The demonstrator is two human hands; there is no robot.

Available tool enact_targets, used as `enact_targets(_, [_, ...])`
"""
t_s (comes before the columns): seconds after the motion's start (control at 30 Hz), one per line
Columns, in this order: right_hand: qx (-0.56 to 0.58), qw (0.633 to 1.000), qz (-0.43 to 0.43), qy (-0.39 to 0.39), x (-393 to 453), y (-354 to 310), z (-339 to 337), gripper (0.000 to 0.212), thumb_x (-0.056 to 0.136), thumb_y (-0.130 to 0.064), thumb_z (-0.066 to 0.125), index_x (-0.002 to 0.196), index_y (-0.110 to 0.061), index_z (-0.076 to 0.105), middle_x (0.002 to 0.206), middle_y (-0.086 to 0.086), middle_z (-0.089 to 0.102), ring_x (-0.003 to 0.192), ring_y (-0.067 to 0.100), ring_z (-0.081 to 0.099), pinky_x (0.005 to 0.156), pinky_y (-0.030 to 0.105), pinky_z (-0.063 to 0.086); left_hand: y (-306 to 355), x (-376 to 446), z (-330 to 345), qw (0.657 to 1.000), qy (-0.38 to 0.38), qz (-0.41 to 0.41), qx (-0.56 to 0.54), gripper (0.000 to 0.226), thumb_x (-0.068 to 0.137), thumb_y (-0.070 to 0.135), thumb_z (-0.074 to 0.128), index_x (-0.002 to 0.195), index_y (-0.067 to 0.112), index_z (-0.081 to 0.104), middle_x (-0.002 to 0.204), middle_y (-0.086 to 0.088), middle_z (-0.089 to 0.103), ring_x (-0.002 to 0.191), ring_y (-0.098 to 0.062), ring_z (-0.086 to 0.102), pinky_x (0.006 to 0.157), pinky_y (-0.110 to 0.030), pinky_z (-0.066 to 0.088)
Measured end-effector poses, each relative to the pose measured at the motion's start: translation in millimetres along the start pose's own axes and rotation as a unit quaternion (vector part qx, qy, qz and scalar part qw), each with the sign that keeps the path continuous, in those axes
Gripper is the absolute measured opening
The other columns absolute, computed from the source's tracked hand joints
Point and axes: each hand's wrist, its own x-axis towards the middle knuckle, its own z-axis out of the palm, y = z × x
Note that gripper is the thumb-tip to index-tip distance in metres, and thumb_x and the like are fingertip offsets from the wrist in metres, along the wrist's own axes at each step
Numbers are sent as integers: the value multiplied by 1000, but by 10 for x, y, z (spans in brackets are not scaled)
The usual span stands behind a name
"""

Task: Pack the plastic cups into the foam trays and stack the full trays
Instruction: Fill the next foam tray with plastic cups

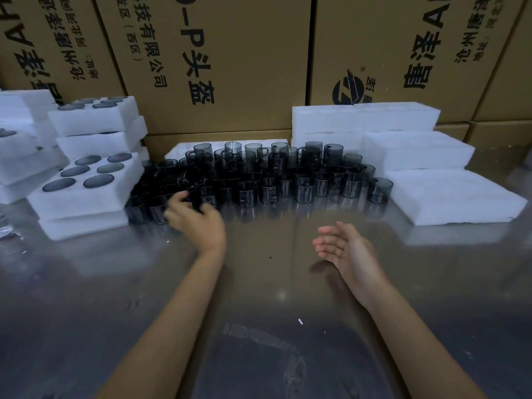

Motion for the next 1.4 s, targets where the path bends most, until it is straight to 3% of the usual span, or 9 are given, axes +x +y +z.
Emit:
enact_targets(0.13, [-74, 990, -82, 88, 13, -5, -5, 23, 100, -10, 46, 94, -3, 68, 70, 9, 68, 64, 18, 61, 61, 21, 50, 68, -708, 203, 959, -274, 61, 31, 37, 79, -10, 53, 109, 10, 57, 98, -6, 47, 96, -30, 51, 95, -47, 43])
enact_targets(0.23, [-294, 904, -234, 205, 13, -13, -100, 17, 91, -2, 54, 96, -13, 67, 85, 1, 64, 84, 19, 58, 78, 27, 49, 36, -1064, 330, 871, -440, 151, 159, 28, 88, 13, 57, 114, 23, 58, 114, -1, 49, 113, -22, 44, 104, -36, 31])
enact_targets(0.3, [-405, 836, -282, 241, 36, 3, -193, 24, 87, -4, 58, 108, -12, 65, 106, 4, 62, 108, 23, 55, 96, 36, 42, 7, -1141, 371, 823, -463, 233, 233, 24, 94, 28, 51, 117, 29, 58, 122, 4, 47, 119, -19, 37, 90, -27, 20])
enact_targets(0.47, [-600, 712, -292, 220, 300, -115, -452, 55, 83, -17, 63, 136, -13, 48, 150, 8, 40, 142, 26, 31, 114, 44, 23, -28, -1101, 342, 806, -465, 270, 247, 23, 97, 33, 48, 116, 28, 60, 127, 7, 49, 119, -16, 35, 86, -26, 18])
enact_targets(0.6, [-683, 658, -160, 272, 673, -464, -905, 71, 95, -30, 54, 156, -20, 18, 167, 6, 7, 154, 27, 0, 121, 51, 6, -41, -1099, 373, 808, -459, 271, 250, 22, 95, 33, 50, 113, 29, 61, 126, 8, 49, 120, -15, 35, 87, -28, 19])
enact_targets(0.8, [-809, 531, -69, 243, 868, -660, -1337, 52, 95, -37, 47, 144, -22, 36, 136, 9, 52, 137, 29, 32, 116, 50, 14, -4, -1101, 378, 808, -468, 262, 245, 20, 94, 31, 51, 111, 28, 61, 123, 9, 49, 118, -13, 33, 88, -28, 17])
enact_targets(1.07, [-823, 516, -111, 209, 383, -547, -876, 46, 89, -40, 52, 120, -8, 41, 75, 0, 51, 87, 27, 58, 96, 41, 32, -43, -1073, 398, 820, -474, 225, 226, 18, 93, 28, 54, 109, 28, 65, 121, 8, 55, 118, -16, 38, 89, -28, 22])
enact_targets(1.23, [-783, 588, -183, 90, -156, -297, -266, 60, 88, -50, 54, 128, -10, 35, 89, 5, 65, 90, 29, 61, 90, 40, 34, 74, -985, 353, 898, -438, -46, -11, 11, 97, 19, 56, 102, 24, 64, 99, 4, 64, 105, -22, 61, 90, -34, 52])
enact_targets(1.4, [-715, 641, -274, -47, -661, 21, 569, 41, 79, -41, 56, 103, -15, 36, 76, 2, 54, 75, 27, 50, 76, 38, 26, 142, -762, 221, 862, -442, -211, -134, 29, 93, 29, 63, 121, 24, 61, 115, 2, 65, 101, -10, 62, 80, -23, 48])
